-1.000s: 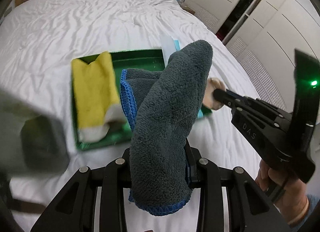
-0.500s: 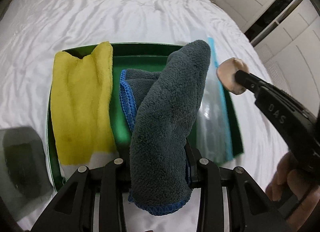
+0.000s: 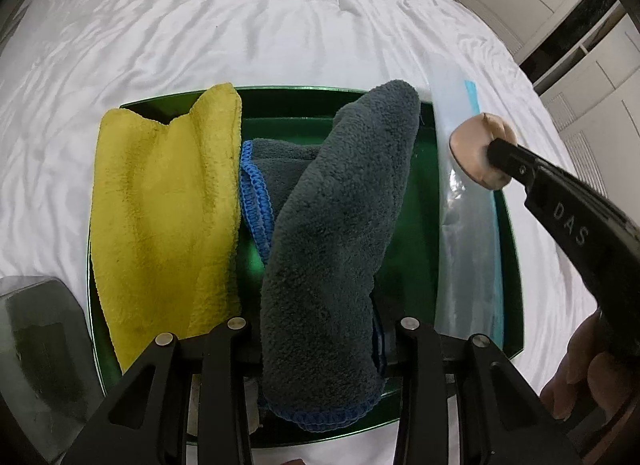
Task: Organize soft objects
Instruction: 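Lower and release the dark green towel and beige pad into the green tray with both tools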
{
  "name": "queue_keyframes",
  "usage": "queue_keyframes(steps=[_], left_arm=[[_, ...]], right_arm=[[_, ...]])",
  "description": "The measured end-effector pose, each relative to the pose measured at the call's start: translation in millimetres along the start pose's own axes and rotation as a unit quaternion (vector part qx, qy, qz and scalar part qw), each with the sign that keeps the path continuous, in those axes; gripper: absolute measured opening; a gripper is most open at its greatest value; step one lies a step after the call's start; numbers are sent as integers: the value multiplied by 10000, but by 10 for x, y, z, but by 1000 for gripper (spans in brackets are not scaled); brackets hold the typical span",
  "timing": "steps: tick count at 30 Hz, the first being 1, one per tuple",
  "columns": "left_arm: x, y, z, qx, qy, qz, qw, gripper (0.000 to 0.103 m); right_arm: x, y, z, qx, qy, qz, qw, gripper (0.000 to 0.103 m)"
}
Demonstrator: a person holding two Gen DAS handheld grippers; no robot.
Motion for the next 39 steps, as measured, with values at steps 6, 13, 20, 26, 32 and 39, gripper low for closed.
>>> queue_keyframes(steps=[6,13,20,26,32,39], left_arm=[[-8,-46,70,-40,-101,46,9999,33],[-3,-98,64,-79,-47,33,10000,42],[-23,-136,8,16,19,-5,10000,60],[-24,-136,-16,74,-27,47,10000,61],[25,-141,-16,174,-193,166,9995,61],[37,-191,-58,321,-316,140,9989,61]], right_arm=[[-18,-20,114,-127,-116,20,9999,4],[17,-32,208,-212,-32,72,9997,9],[34,-44,245,-200,13,155,9997,11],[87,-48,204,-94,-21,324,9994,11],[122,-20,193,-93,133,286,9995,32],[112,-65,133,-10,262,148,9995,34]])
Point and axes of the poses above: each gripper's, at about its wrist camera, not at the fingertips, and z roughly the way its jaws point, x to its right, y to its underside, the point moved 6 cm from there along z, roughly the way its jaws point, and after that the axes turned 6 degrees about x, right-handed, at the moved point
